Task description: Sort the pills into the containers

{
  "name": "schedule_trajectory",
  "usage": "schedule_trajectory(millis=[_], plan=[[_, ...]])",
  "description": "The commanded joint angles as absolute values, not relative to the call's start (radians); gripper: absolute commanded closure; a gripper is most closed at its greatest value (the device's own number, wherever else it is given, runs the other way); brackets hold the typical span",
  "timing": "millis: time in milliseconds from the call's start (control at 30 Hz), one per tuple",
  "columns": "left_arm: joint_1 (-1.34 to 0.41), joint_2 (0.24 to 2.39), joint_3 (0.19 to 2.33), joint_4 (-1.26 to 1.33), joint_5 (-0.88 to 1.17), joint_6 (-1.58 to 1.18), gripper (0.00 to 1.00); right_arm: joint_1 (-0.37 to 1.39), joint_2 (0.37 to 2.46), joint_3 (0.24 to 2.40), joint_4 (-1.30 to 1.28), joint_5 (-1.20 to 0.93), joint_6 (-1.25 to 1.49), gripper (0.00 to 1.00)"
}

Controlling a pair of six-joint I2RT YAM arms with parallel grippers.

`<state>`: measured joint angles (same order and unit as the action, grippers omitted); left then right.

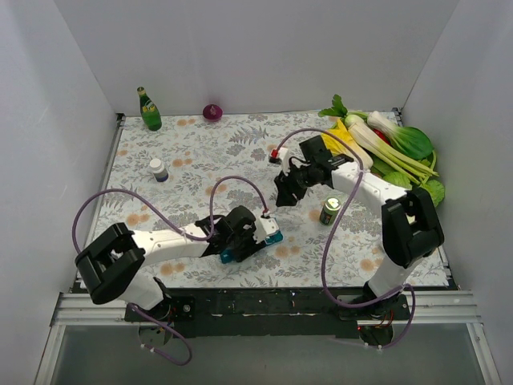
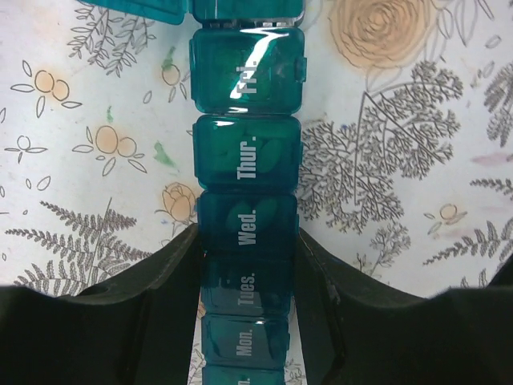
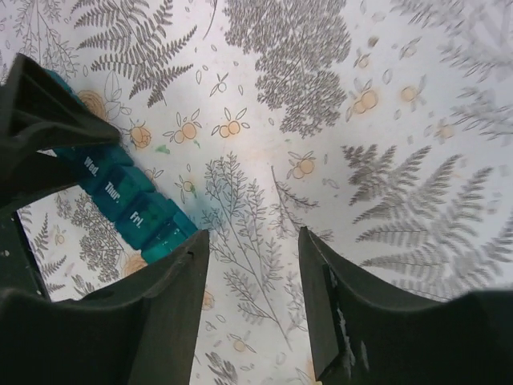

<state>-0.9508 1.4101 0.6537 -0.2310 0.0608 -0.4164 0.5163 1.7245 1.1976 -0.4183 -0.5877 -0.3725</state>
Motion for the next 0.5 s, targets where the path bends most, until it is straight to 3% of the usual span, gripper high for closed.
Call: schedule_trajectory(millis=[0,133,167,267,300,367,400,467], plan=[[-0.908,1.471,0.707,-0.201,0.032,-0.469,0.89,0.462,1.56,1.281,-0.489,-0.604,-0.492,0.41],[-0.877,1.531,0.758,-0.216,0.012,-0.512,0.84,0.411,1.444,1.194,-0.511,-0.581,-0.567,0.29],[-0.874,1.548,0.767,-0.221,-0.033,-0.535,0.7,0.393,1.392,1.174,-0.514,-0.554,-0.577,0.23],[-0.871,1.548,0.793,-0.241,-0.052,-0.569,0.48,0.344,1.298,1.103,-0.543,-0.506,-0.607,0.2],[-0.871,1.542,0.799,-0.247,-0.052,-0.59,0.33,0.327,1.276,1.086,-0.549,-0.5,-0.612,0.19],[-0.871,1.519,0.807,-0.252,-0.051,-0.612,0.22,0.286,1.217,1.045,-0.568,-0.476,-0.615,0.18],[-0.871,1.487,0.807,-0.252,-0.045,-0.633,0.11,0.266,1.2,1.037,-0.58,-0.476,-0.62,0.18],[-0.871,1.441,0.805,-0.252,-0.04,-0.656,0.02,0.209,1.152,1.017,-0.607,-0.495,-0.63,0.18]])
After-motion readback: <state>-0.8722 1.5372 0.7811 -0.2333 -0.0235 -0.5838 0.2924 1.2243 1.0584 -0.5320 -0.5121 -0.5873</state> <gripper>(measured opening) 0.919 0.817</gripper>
